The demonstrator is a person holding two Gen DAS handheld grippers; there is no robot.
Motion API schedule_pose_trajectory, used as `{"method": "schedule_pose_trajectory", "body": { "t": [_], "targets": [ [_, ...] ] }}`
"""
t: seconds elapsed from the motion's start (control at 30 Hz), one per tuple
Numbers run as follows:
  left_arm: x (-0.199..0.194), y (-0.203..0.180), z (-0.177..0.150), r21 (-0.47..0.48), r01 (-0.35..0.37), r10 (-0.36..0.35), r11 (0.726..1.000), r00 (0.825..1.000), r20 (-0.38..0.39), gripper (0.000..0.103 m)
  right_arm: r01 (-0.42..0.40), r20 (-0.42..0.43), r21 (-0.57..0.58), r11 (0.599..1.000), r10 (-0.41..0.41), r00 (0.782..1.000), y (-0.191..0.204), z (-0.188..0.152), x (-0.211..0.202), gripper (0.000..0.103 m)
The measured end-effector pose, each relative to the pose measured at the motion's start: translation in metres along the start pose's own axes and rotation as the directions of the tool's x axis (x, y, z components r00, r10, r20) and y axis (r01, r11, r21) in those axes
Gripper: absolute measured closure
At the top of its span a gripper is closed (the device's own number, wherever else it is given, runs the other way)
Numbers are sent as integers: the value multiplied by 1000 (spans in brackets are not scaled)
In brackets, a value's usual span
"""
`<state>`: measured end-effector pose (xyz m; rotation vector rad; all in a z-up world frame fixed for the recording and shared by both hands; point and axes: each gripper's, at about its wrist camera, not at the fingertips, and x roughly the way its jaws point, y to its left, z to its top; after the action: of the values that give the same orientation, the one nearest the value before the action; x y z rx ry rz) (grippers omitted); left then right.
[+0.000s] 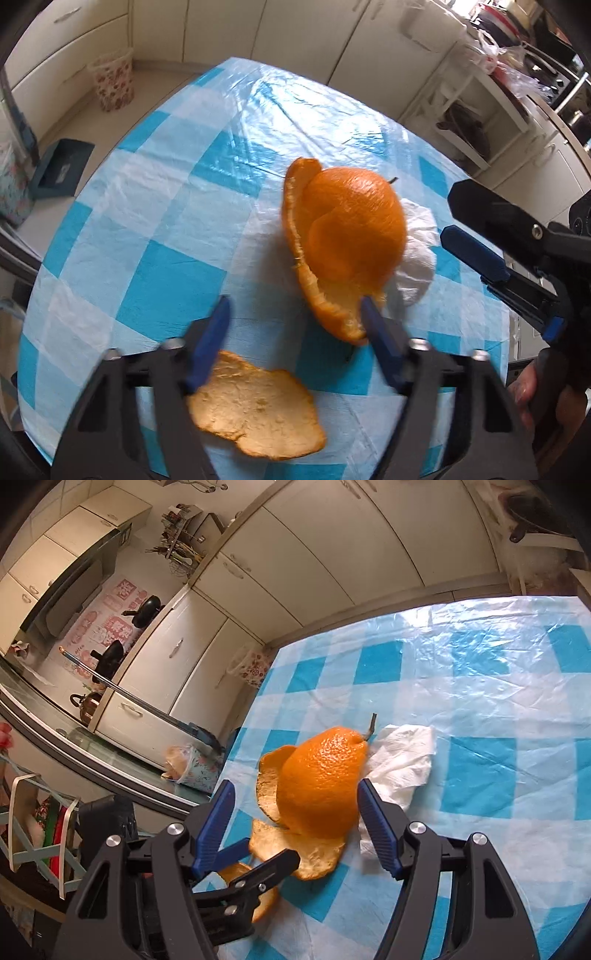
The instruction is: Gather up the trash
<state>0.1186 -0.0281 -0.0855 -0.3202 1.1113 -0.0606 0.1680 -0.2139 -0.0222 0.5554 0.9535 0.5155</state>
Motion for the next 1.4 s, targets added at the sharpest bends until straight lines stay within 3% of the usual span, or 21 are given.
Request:
{"method": "schedule_pose_trajectory", "body": {
  "t": [0.07,0.23,0.37,0.6,0.67,0.9,1.17,1.27,1.4],
  "targets": [
    [0,5,1,30,-20,20,999,1000,-3,88,9,-6,6,1000,-9,1000,1,4,9,36],
    [-12,12,2,115,-43,41,992,999,15,94,56,-39,20,998,-56,998,-3,5,23,36],
    [-24,22,5,157,-26,22,987,999,23,97,33,-88,32,999,-30,996,-6,-1,27,36],
    [-23,35,9,141,-33,34,989,999,-1,94,-76,-130,95,993,88,988,-9,-7,28,36],
    [-22,40,11,119,-37,38,992,999,-6,89,-46,-130,83,996,56,990,-7,-6,25,36],
    [-14,49,11,82,-23,25,996,999,-25,74,-58,-197,109,992,79,977,-2,-13,28,35],
    [-14,48,11,86,-42,43,995,999,-15,69,-60,-310,123,991,96,946,-4,-25,22,35],
    [-14,46,11,95,-49,50,994,999,-11,69,-157,-249,199,967,205,947,-11,-27,19,35],
    [-14,41,9,111,-60,61,992,998,-3,68,-226,-149,308,924,282,948,-29,-29,21,35]
  ]
}}
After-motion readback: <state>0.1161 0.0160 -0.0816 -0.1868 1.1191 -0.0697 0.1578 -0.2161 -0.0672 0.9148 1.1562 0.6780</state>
